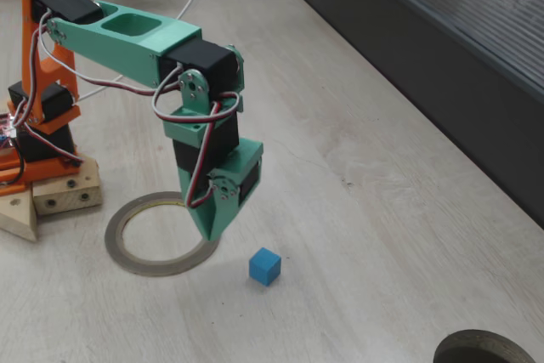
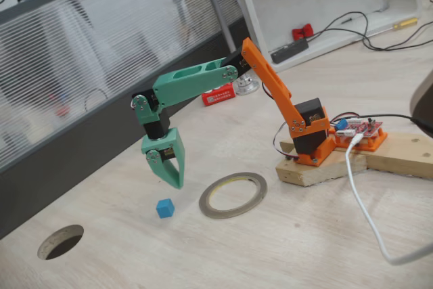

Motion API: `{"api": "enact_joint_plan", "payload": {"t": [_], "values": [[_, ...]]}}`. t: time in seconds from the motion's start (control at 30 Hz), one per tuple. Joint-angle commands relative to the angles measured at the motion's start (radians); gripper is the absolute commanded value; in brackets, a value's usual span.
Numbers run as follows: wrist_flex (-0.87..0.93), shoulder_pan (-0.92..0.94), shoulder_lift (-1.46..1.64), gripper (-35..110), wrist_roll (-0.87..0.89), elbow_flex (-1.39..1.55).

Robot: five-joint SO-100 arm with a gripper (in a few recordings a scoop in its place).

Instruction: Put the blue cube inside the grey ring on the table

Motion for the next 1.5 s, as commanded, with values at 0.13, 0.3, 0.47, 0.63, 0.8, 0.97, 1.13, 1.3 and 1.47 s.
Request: {"api": "enact_joint_plan", "payload": {"t": [0.13, 0.3, 0.47, 0.63, 0.8, 0.97, 1.13, 1.3, 1.47], "values": [[-0.100, 0.012, -0.034, 1, 0.009, -0.031], [-0.101, 0.011, -0.066, 1, 0.009, -0.032], [-0.095, 0.011, -0.067, 1, 0.014, -0.130], [-0.087, 0.012, -0.069, 1, 0.014, -0.198], [-0.086, 0.012, -0.069, 0, 0.017, -0.198], [-0.086, 0.012, -0.069, 0, 0.017, -0.198], [-0.086, 0.012, -0.120, 0, 0.017, -0.199], [-0.086, 0.012, -0.132, 0, 0.017, -0.201], [-0.086, 0.012, -0.120, 0, 0.014, -0.199]]}}
